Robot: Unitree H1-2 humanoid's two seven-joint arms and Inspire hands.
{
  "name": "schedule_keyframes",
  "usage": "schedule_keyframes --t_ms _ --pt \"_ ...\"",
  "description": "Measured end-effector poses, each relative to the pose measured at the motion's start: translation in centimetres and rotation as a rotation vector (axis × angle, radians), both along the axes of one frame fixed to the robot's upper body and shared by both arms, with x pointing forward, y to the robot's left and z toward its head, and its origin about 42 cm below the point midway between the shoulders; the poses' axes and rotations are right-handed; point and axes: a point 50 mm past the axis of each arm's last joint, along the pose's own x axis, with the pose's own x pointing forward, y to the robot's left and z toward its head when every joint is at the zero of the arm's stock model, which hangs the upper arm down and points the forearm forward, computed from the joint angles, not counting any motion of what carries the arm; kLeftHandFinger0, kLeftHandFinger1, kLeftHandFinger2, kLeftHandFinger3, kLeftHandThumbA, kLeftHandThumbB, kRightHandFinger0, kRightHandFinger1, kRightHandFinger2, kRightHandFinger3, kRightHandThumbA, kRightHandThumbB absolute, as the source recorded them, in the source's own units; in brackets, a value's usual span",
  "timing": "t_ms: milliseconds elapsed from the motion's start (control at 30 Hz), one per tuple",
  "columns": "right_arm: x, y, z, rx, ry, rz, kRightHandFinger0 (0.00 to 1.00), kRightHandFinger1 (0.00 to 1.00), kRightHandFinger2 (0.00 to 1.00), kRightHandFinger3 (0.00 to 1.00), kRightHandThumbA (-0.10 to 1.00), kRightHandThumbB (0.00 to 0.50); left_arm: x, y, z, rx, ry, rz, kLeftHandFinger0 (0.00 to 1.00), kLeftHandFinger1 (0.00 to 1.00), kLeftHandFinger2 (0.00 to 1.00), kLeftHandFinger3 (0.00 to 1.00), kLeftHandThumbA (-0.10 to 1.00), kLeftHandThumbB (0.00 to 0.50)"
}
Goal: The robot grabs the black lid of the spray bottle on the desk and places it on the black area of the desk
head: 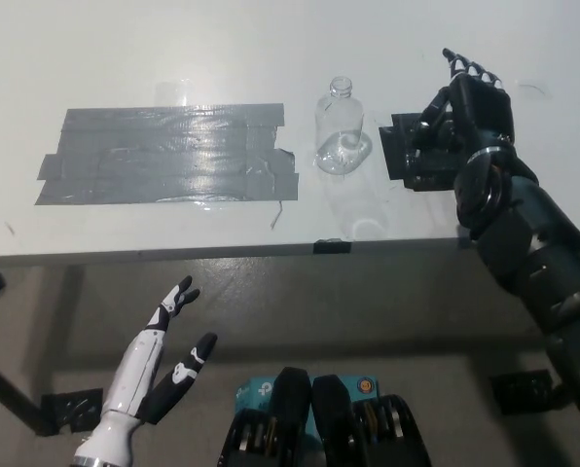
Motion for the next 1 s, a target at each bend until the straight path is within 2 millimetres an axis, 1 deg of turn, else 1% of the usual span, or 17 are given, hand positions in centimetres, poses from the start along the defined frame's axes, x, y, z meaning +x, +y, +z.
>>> schedule_keyframes --t_ms 167,233,367,433,467,533,667,700,867,933,1000 --pt "0.0 0.0 0.1 0.002 0.006 0.001 1.00 1.00 1.00 1.00 0.70 0.262 0.0 0.0 0.0 0.001 0.000 0.000 1.00 0.97 0.91 1.00 0.92 0.000" --pt "0.0 0.0 0.1 0.004 0.010 0.004 1.00 1.00 1.00 1.00 0.69 0.264 0.0 0.0 0.0 0.002 0.000 0.000 1.00 0.95 0.90 1.00 0.90 0.000" --pt "0.1 0.1 0.2 0.010 0.016 0.007 1.00 1.00 1.00 1.00 0.69 0.268 0.1 0.1 0.1 0.002 -0.002 -0.001 1.00 0.94 0.89 1.00 0.89 0.000" --pt "0.1 0.1 0.2 0.015 0.017 0.006 1.00 1.00 1.00 1.00 0.70 0.276 0.1 0.1 0.1 0.003 -0.003 -0.001 1.00 0.94 0.89 1.00 0.89 0.000" --pt "0.1 0.1 0.3 0.018 0.018 0.005 1.00 1.00 1.00 1.00 0.74 0.292 0.1 0.1 0.1 0.003 -0.003 -0.001 1.00 0.93 0.88 1.00 0.87 0.000" --pt "0.2 0.1 0.6 0.021 0.015 0.005 1.00 1.00 1.00 1.00 0.77 0.305 0.1 0.1 0.1 0.003 -0.003 -0.002 1.00 0.93 0.88 1.00 0.87 0.000" --pt "0.4 -0.2 1.9 0.027 -0.015 0.003 1.00 1.00 1.00 1.00 0.80 0.313 0.2 0.1 0.2 0.005 -0.005 -0.002 1.00 0.93 0.88 1.00 0.87 0.000" --pt "0.5 -0.3 2.3 0.029 -0.026 0.000 1.00 1.00 1.00 1.00 0.83 0.320 0.2 0.1 0.2 0.005 -0.005 -0.002 1.00 0.92 0.88 1.00 0.87 0.000" --pt "0.7 -1.2 5.1 0.042 -0.098 -0.004 1.00 1.00 1.00 1.00 0.85 0.326 0.2 0.2 0.2 0.007 -0.005 -0.002 1.00 0.90 0.89 1.00 0.86 0.000" --pt "0.6 -1.4 5.9 0.047 -0.122 -0.004 1.00 1.00 1.00 1.00 0.88 0.327 0.2 0.2 0.2 0.007 -0.005 -0.002 1.00 0.90 0.89 1.00 0.85 0.000" --pt "0.4 -1.5 6.5 0.051 -0.139 -0.003 1.00 1.00 1.00 1.00 0.87 0.323 0.2 0.2 0.2 0.007 -0.005 -0.002 1.00 0.90 0.88 1.00 0.85 0.000"
